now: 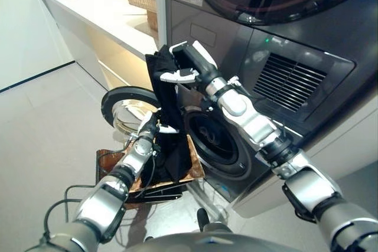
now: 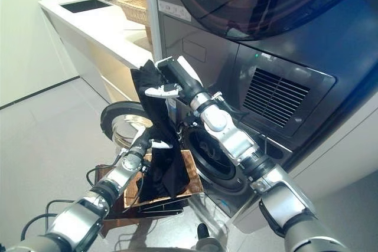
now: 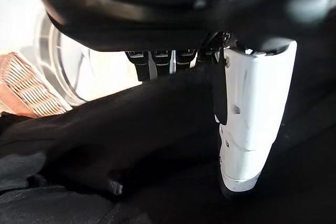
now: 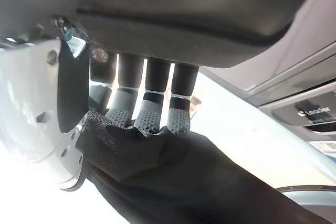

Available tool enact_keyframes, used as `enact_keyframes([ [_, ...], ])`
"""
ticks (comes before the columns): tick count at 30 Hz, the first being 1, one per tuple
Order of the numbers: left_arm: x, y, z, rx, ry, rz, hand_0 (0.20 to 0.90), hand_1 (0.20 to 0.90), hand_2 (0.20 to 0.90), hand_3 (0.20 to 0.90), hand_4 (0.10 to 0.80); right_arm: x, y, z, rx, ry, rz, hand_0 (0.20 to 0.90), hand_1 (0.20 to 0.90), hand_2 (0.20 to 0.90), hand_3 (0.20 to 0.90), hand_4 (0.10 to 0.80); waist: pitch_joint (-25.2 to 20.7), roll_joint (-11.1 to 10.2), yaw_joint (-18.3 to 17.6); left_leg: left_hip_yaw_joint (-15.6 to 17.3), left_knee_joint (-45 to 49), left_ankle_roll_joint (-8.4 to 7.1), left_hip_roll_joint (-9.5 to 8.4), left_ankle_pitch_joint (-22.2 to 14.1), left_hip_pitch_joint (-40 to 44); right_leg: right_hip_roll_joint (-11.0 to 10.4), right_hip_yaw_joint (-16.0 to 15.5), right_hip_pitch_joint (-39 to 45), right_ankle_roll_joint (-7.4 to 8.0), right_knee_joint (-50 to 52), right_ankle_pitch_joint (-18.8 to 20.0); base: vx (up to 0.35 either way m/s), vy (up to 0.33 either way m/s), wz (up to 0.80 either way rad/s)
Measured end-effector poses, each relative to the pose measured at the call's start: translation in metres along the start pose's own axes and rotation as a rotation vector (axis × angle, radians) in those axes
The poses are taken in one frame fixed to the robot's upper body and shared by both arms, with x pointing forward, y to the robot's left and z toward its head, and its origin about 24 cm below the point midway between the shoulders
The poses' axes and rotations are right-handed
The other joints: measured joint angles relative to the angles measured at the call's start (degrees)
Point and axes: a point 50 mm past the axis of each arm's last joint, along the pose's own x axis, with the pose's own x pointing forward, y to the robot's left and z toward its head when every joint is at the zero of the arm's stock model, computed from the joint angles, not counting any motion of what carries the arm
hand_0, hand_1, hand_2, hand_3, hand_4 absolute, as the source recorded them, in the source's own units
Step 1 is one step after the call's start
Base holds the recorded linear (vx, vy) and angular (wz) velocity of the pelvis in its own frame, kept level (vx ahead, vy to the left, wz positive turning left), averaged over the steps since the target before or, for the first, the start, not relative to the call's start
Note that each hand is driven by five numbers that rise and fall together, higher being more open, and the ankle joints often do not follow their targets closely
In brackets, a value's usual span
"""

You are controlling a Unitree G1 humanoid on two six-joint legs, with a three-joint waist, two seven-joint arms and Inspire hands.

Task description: Pick up the clothes and place them into the washing machine

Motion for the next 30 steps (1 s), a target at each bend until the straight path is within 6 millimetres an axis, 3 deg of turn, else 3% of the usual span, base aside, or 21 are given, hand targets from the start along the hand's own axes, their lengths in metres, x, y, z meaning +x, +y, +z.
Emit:
enact_keyframes([
  [14,0.000,-0.028,0.014,-0.033,-0.021,-0.076,0.900,0.900,0.900,0.900,0.800,0.010,0.011,0.013,-0.009,-0.044,0.046,0.200,0.200,0.200,0.200,0.300,-0.1,0.3,-1.6,1.9,0.0,-0.05,0.04,-0.5,0.2,0.4,1.7,-0.9,0.17,0.0,0.2,0.001,-0.005,-0.07],
  [22,0.001,-0.028,0.018,-0.066,-0.026,-0.090,0.900,0.900,0.900,0.900,0.800,0.012,0.012,0.017,-0.009,-0.057,0.048,0.200,0.200,0.200,0.200,0.300,-0.5,1.0,-2.4,2.0,0.0,-0.01,0.01,-0.6,0.2,0.4,1.7,-1.0,0.18,0.0,0.2,0.000,0.000,0.00],
  [23,0.001,-0.028,0.018,-0.067,-0.026,-0.091,0.812,0.812,0.812,0.812,0.737,0.012,0.012,0.017,-0.010,-0.057,0.048,0.200,0.200,0.200,0.200,0.300,-0.7,1.2,-2.5,2.0,0.0,-0.01,0.01,-0.6,0.2,0.4,1.8,-1.0,0.18,0.0,0.2,0.000,0.000,0.00],
  [24,0.001,-0.028,0.018,-0.069,-0.026,-0.091,0.230,0.230,0.230,0.230,0.322,0.012,0.012,0.017,-0.010,-0.057,0.048,0.200,0.200,0.200,0.200,0.300,-0.7,1.3,-2.6,2.0,0.0,-0.02,0.01,-0.6,0.2,0.4,1.8,-1.0,0.18,0.0,0.2,0.000,0.000,0.00],
  [25,0.001,-0.028,0.018,-0.077,-0.024,-0.092,0.200,0.200,0.200,0.200,0.300,0.012,0.012,0.017,-0.010,-0.057,0.048,0.200,0.200,0.200,0.200,0.300,-0.8,1.4,-2.6,2.1,0.0,-0.02,0.01,-0.6,0.2,0.4,1.8,-1.0,0.18,0.0,0.2,0.000,0.000,0.00],
  [30,0.001,-0.029,0.019,-0.084,-0.024,-0.094,0.200,0.200,0.200,0.200,0.300,0.012,0.012,0.017,-0.011,-0.057,0.048,0.200,0.200,0.200,0.200,0.300,-0.8,1.6,-2.6,2.1,0.0,-0.02,-0.03,-0.6,0.0,0.3,2.0,-1.2,0.18,0.0,0.2,0.000,-0.001,-0.01],
])
